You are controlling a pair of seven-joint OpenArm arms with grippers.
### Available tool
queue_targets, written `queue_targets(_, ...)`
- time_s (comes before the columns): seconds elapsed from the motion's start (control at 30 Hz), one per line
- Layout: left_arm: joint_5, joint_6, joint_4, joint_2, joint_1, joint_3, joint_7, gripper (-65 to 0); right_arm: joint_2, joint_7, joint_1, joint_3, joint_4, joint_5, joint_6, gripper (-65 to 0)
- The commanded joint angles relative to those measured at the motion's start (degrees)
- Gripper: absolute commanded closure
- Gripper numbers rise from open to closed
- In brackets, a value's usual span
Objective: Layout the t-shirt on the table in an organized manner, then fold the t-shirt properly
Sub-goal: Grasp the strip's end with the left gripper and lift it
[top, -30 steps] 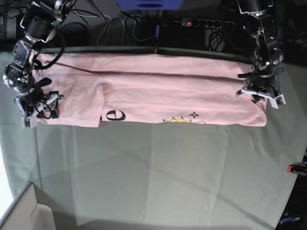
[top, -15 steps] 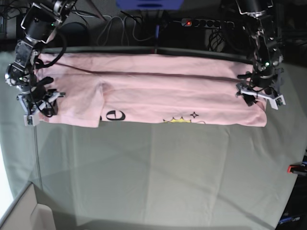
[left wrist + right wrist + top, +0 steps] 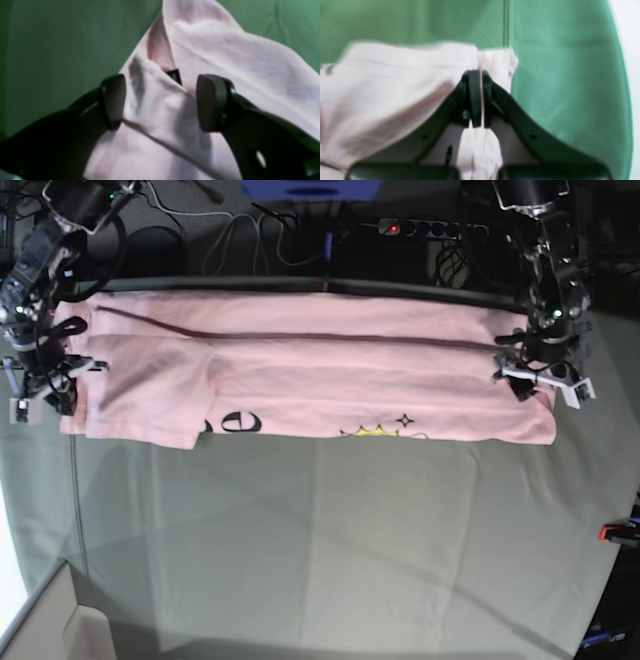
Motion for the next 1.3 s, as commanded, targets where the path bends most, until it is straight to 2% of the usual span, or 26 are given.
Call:
queue_targets(0.0, 0.07, -0.1, 0.98, -0.54, -0.57, -0.23, -1.22, -42.3, -0.1, 1.15, -1.14, 0.4, 2.3, 1.27, 0.12, 0.0)
queue_targets(0.13, 0.07, -0.1, 0.98, -0.54, -0.57, -0.23, -1.22, -42.3, -1.6, 1.24, -4.31, -0.04, 4.15, 1.63, 0.12, 0.0)
queue_targets(0.27, 0.07, -0.1, 0.98, -0.54, -0.57, -0.23, -1.22, -42.3, -0.89, 1.15, -4.04, -3.03, 1.25, 1.36, 0.12, -0.3)
queue_targets(0.37, 0.07, -0.1, 1.07, -0.71, -0.4, -0.23, -1.22, -42.3, 0.78, 1.15, -2.02, -5.58, -2.18, 0.92, 0.12, -10.1)
queue_targets(0.47, 0.07, -0.1, 1.07, -0.89, -0.13, -0.23, -1.22, -42.3, 1.74, 1.15, 0.97, -5.84, -6.58, -2.42, 0.12, -22.5)
queue_targets(0.53, 0.07, -0.1, 1.07, -0.98, -0.05, -0.23, -1.31, -42.3, 1.74, 1.15, 3.25, -5.58, -9.57, -4.7, 0.12, -28.0)
queue_targets(0.6, 0.07, -0.1, 1.07, -0.98, -0.05, -0.23, -1.22, -42.3, 2.27, 1.15, 5.1, -4.35, -12.03, -6.11, 0.12, -30.2)
queue_targets(0.83, 0.07, -0.1, 1.07, -0.98, 0.04, -0.23, -1.05, -42.3, 3.94, 1.15, 7.83, -3.55, -16.34, -6.29, 0.12, -30.1)
queue_targets(0.9, 0.07, -0.1, 1.07, -0.98, 0.04, -0.23, -1.05, -42.3, 3.94, 1.15, 7.74, -3.55, -16.34, -6.29, 0.12, -28.2)
queue_targets(0.97, 0.07, -0.1, 1.07, -0.98, 0.04, -0.23, -1.05, -42.3, 3.94, 1.15, 7.39, -3.73, -16.34, -6.29, 0.12, -20.6)
queue_targets(1.07, 0.07, -0.1, 1.07, -0.98, 0.04, -0.23, -1.05, -42.3, 3.77, 1.15, 6.59, -3.47, -16.34, -6.29, 0.12, -3.2)
queue_targets(1.1, 0.07, -0.1, 1.16, -0.98, 0.04, -0.23, -1.05, -42.3, 3.77, 1.24, 6.07, -3.64, -16.25, -6.29, 0.12, 0.0)
queue_targets(1.27, 0.07, -0.1, 1.25, -0.98, 0.04, -0.23, -1.05, -42.3, 3.68, 1.42, 4.4, -3.38, -15.9, -6.11, 0.12, 0.0)
